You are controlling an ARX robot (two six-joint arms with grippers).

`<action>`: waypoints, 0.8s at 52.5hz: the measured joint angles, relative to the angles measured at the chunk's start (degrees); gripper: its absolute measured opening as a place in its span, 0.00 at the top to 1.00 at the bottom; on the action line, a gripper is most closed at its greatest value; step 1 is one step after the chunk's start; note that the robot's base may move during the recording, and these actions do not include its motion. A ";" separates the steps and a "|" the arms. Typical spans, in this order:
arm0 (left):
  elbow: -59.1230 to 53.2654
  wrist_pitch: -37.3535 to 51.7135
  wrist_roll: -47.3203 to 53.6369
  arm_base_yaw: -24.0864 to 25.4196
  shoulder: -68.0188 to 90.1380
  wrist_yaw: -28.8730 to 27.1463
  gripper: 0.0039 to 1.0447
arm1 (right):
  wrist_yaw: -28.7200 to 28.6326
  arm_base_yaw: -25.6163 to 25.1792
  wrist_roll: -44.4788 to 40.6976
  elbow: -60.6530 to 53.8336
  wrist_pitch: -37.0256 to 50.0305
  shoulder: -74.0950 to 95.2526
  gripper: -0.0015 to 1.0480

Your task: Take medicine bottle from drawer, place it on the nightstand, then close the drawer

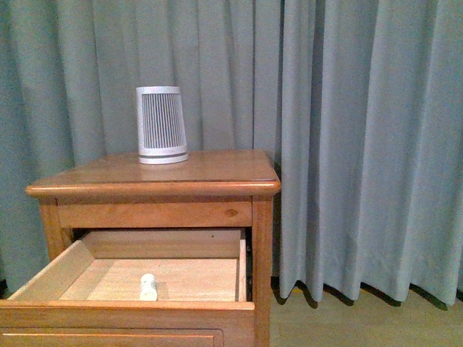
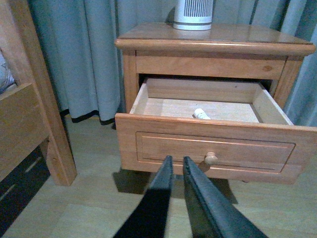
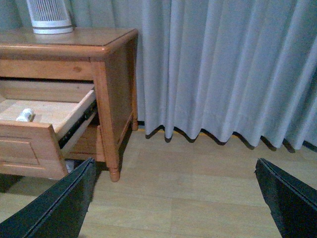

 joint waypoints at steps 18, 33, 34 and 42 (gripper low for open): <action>0.00 0.00 0.00 0.02 -0.04 0.20 0.25 | 0.13 0.00 0.09 0.00 0.00 0.00 0.07; 0.00 0.00 0.00 0.02 -0.20 0.11 0.06 | 0.11 -0.02 0.11 0.00 0.02 0.00 0.07; 0.00 0.00 0.00 0.00 -0.22 0.07 0.06 | 0.09 -0.02 0.11 0.00 0.02 -0.04 0.07; -0.02 0.00 0.00 0.02 -0.22 -0.07 0.06 | -0.24 -0.04 0.11 0.00 0.00 0.04 0.07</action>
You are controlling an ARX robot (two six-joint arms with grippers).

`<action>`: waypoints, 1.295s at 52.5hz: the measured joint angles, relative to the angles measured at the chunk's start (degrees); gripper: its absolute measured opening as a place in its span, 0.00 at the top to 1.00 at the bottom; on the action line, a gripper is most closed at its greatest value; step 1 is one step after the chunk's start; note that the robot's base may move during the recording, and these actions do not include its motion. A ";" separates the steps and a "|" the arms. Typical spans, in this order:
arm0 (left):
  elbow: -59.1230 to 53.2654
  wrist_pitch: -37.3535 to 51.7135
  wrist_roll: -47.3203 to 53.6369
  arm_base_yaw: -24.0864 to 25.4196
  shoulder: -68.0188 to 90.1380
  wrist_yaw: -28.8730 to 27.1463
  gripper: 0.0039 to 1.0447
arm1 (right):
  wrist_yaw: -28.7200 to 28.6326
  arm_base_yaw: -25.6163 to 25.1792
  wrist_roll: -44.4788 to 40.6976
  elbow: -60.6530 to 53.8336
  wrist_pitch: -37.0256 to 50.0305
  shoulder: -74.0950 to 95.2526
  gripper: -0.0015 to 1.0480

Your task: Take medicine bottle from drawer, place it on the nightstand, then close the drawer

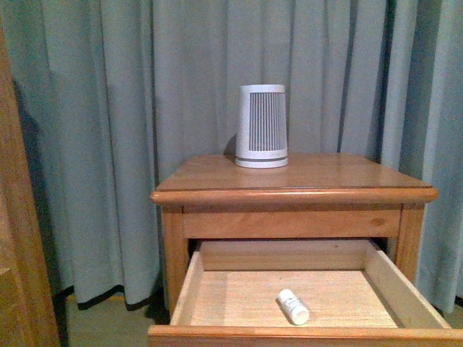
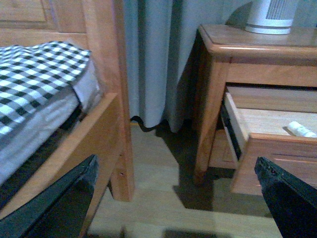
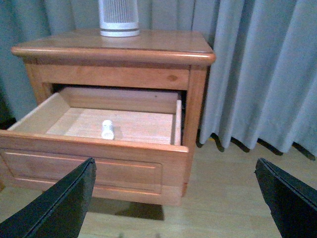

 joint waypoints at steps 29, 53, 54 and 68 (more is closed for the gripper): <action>0.00 0.00 0.00 0.00 0.00 0.04 0.06 | 9.70 7.17 0.55 42.62 18.62 80.59 0.07; 0.00 0.00 0.00 0.00 0.00 0.04 0.06 | 9.38 7.50 1.33 65.99 12.15 114.03 0.07; 0.00 0.00 0.00 0.00 0.00 0.04 0.06 | 9.33 7.61 1.53 66.77 12.15 115.19 0.07; 0.00 0.00 0.00 0.00 0.00 0.04 0.06 | 9.03 9.57 3.41 75.63 12.61 126.44 0.07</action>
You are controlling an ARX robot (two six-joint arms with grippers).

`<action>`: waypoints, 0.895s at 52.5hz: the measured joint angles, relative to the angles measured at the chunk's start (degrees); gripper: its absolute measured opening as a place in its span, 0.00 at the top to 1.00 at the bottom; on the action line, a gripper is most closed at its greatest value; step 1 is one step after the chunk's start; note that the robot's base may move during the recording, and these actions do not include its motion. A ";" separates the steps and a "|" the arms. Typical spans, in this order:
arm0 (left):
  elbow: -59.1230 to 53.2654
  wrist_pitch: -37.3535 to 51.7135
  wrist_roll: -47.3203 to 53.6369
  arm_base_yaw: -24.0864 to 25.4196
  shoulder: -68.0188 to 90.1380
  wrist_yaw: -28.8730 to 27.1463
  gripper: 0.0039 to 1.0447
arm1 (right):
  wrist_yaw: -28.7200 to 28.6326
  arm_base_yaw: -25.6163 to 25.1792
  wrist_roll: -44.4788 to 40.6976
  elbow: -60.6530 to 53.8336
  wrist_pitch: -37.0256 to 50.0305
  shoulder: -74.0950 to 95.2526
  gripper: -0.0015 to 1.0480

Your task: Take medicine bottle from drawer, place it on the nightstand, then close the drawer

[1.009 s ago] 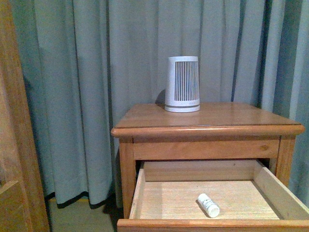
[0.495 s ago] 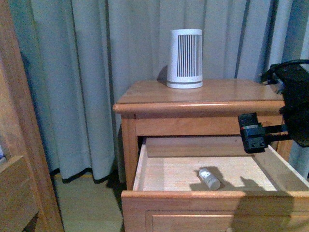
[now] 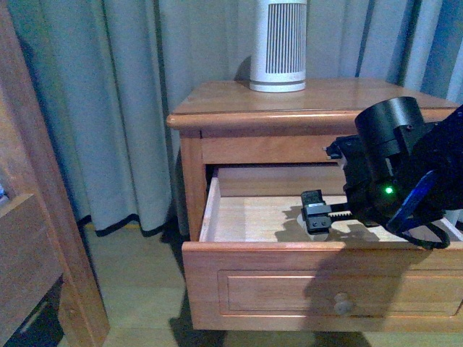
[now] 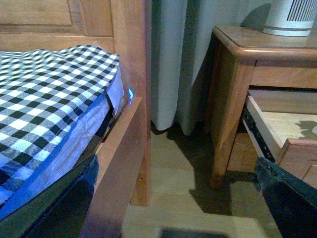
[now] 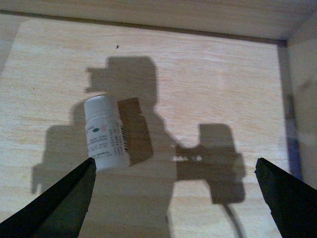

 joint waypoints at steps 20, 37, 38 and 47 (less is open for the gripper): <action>0.00 0.00 0.00 0.00 0.00 0.00 0.06 | 1.27 1.66 1.03 8.15 -2.10 8.20 0.09; 0.00 0.00 0.00 0.00 0.00 0.00 0.06 | 2.25 2.21 2.23 8.76 -3.43 8.81 0.51; 0.00 0.00 0.00 0.00 0.00 0.00 0.06 | 2.47 2.21 2.32 8.81 -3.65 8.81 0.54; 0.00 0.00 0.00 0.00 0.00 0.00 0.06 | 2.51 2.19 3.02 8.83 -4.28 8.81 0.71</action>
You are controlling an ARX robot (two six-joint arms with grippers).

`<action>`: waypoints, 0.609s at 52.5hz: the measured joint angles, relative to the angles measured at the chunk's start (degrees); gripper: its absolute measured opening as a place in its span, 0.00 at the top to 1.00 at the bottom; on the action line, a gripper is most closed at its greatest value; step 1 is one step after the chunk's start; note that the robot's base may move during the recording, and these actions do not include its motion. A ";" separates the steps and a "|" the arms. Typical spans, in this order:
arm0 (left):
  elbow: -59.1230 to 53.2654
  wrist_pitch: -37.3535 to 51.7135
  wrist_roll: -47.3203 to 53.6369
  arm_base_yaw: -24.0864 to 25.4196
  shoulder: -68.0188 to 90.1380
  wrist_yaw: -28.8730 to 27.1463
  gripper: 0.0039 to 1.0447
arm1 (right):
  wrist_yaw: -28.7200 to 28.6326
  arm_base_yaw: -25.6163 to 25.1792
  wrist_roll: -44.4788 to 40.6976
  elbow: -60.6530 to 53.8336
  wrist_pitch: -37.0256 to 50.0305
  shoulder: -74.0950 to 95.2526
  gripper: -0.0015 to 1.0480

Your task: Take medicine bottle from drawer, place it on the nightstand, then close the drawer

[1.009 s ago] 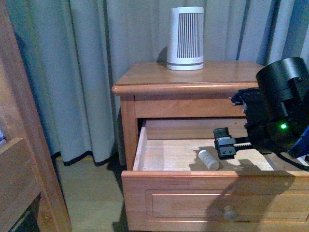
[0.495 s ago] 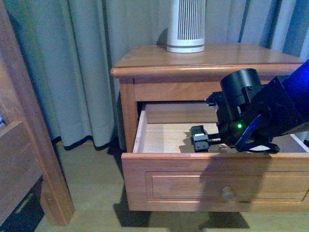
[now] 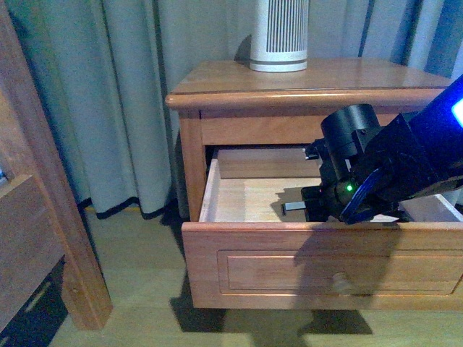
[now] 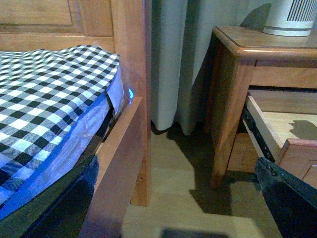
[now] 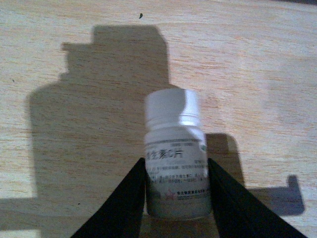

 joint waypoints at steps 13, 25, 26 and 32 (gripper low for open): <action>0.00 0.00 0.00 0.00 0.00 0.00 0.06 | 0.04 -0.24 1.31 -0.90 -1.49 -1.92 0.72; 0.00 0.00 0.00 0.00 0.00 0.00 0.06 | -3.19 1.42 8.98 -5.97 -9.03 -15.58 0.72; 0.00 0.00 0.00 0.00 0.00 0.00 0.06 | -3.28 1.57 9.97 -6.14 -10.16 -17.25 0.72; 0.00 0.00 0.00 0.00 0.00 0.00 0.06 | -2.21 2.03 11.13 -5.92 -13.92 -24.06 0.72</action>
